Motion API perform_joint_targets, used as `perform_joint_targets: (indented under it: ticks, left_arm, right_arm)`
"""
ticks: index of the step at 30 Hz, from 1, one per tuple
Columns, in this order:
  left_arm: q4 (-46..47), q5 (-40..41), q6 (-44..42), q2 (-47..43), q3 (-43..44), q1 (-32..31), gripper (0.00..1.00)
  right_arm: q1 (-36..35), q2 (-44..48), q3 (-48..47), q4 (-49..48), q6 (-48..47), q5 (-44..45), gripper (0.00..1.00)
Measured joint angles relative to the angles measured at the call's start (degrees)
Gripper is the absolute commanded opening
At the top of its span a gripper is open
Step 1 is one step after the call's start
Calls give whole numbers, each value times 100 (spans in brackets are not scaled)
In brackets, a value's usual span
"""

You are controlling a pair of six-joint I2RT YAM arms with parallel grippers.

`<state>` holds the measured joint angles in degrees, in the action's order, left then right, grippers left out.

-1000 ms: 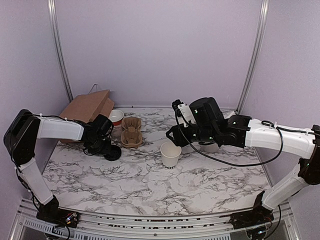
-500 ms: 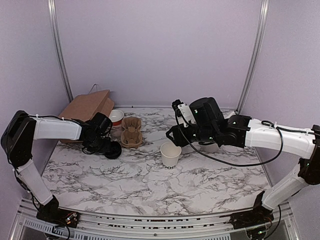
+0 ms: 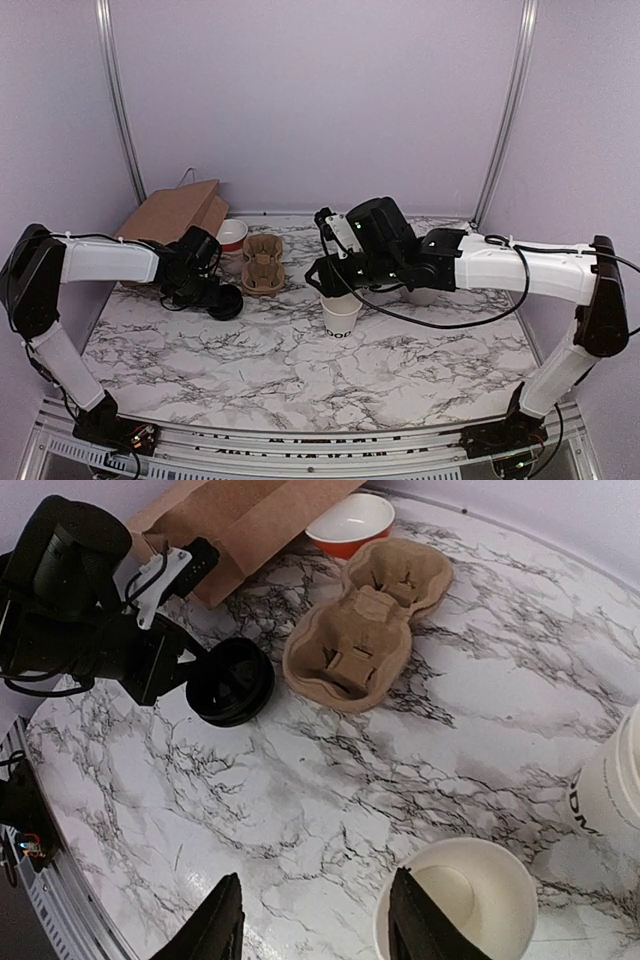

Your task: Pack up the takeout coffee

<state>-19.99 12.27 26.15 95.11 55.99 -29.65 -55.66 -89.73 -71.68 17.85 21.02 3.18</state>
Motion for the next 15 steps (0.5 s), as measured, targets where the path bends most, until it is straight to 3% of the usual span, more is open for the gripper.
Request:
perform_joint_targets:
  ticks: [15]
  left_arm:
    - [105, -243, 223, -498, -551, -367, 0]
  right_arm:
    - [-332, -2734, -1947, -671, 828, -1287, 47]
